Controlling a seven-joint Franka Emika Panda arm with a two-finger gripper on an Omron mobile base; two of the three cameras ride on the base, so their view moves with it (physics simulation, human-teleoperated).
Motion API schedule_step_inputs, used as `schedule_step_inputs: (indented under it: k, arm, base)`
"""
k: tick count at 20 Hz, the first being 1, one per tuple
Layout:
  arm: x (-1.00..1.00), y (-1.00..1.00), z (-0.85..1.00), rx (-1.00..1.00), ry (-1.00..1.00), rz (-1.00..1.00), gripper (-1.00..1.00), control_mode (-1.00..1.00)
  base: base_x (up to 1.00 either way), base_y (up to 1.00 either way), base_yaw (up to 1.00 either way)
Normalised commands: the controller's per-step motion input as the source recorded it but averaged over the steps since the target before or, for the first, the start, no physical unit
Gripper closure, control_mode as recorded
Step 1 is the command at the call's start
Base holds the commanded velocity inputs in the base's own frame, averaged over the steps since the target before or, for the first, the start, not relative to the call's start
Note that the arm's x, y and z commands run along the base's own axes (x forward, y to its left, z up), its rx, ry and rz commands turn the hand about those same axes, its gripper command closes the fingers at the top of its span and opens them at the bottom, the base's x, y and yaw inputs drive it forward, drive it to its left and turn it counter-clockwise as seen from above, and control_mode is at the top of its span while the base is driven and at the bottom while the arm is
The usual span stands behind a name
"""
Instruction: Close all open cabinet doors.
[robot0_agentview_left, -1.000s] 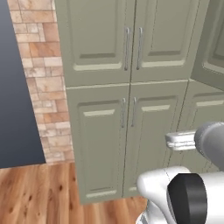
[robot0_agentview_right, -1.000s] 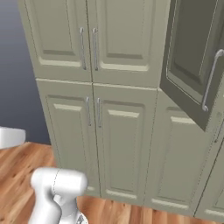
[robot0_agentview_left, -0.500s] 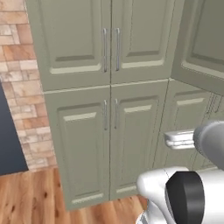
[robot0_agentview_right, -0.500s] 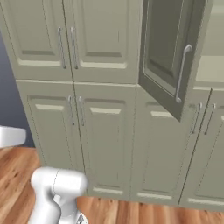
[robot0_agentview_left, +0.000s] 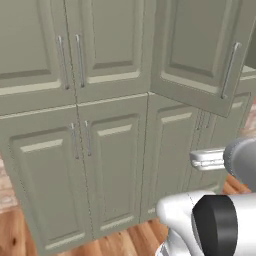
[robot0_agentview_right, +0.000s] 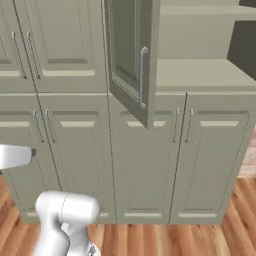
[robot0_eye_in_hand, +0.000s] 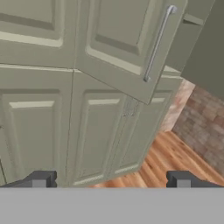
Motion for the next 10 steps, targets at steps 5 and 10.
schedule_step_inputs:
  k: [5, 10]
  arm:
    - [0.00, 0.00, 0.00, 0.00, 0.00, 0.00, -1.00, 1.00]
    - [0.00, 0.00, 0.00, 0.00, 0.00, 0.00, -1.00, 1.00]
  base:
    - [-0.21, -0.57, -0.34]
    - [-0.24, -0.55, -0.35]
